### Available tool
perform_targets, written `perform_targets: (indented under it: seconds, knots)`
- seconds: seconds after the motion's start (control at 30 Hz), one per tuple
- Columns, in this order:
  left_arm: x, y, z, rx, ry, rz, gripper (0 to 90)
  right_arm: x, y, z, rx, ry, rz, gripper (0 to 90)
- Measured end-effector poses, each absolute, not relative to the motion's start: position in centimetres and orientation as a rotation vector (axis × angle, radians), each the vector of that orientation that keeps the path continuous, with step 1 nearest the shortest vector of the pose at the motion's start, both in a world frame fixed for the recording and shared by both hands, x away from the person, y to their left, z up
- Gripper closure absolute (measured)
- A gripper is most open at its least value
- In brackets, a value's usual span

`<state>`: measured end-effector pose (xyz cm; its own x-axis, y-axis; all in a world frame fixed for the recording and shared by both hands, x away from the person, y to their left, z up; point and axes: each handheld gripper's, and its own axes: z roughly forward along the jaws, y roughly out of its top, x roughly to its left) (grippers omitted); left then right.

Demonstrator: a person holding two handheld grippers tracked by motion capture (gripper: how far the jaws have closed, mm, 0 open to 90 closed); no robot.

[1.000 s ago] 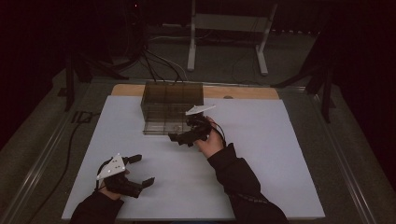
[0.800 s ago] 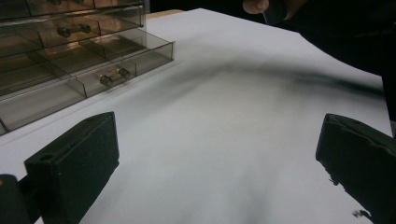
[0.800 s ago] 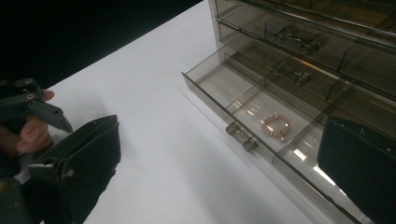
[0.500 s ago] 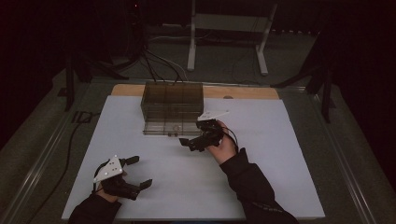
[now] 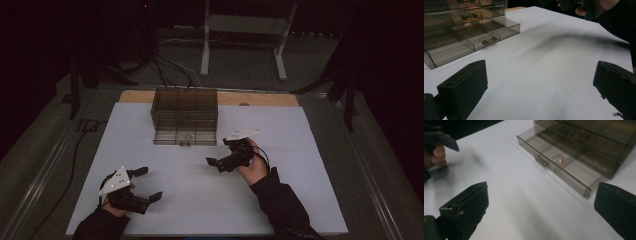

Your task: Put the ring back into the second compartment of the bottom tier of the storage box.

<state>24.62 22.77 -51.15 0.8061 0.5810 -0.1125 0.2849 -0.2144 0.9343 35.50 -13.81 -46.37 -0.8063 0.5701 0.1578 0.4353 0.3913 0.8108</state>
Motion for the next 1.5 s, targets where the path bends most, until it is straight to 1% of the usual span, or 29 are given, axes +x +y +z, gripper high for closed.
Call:
perform_targets:
  seconds: [0.2, 0.23, 0.3, 0.53, 0.77, 1.5]
  knots:
    - [24.6, 22.8, -51.2, 1.813, 0.662, 0.312, 0.6, 34.7, -15.9, -47.5, 0.932, 2.476, 1.391, 0.0]
    - [24.6, 22.7, -51.2, 1.819, 0.660, 0.313, 0.6, 34.4, -17.0, -48.0, 0.950, 2.463, 1.396, 0.0]
    - [24.6, 22.7, -51.2, 1.821, 0.658, 0.313, 0.6, 34.1, -17.9, -48.5, 0.955, 2.458, 1.396, 0.0]
    - [24.6, 22.6, -51.2, 1.823, 0.658, 0.313, 0.6, 32.7, -20.3, -49.4, 0.989, 2.446, 1.390, 0.0]
    - [24.5, 22.7, -51.2, 1.819, 0.657, 0.312, 0.5, 31.1, -21.8, -49.7, 0.995, 2.436, 1.375, 0.0]
    - [24.5, 22.6, -51.2, 1.825, 0.653, 0.310, 0.6, 25.2, -29.3, -50.2, 1.107, 2.330, 1.361, 0.0]
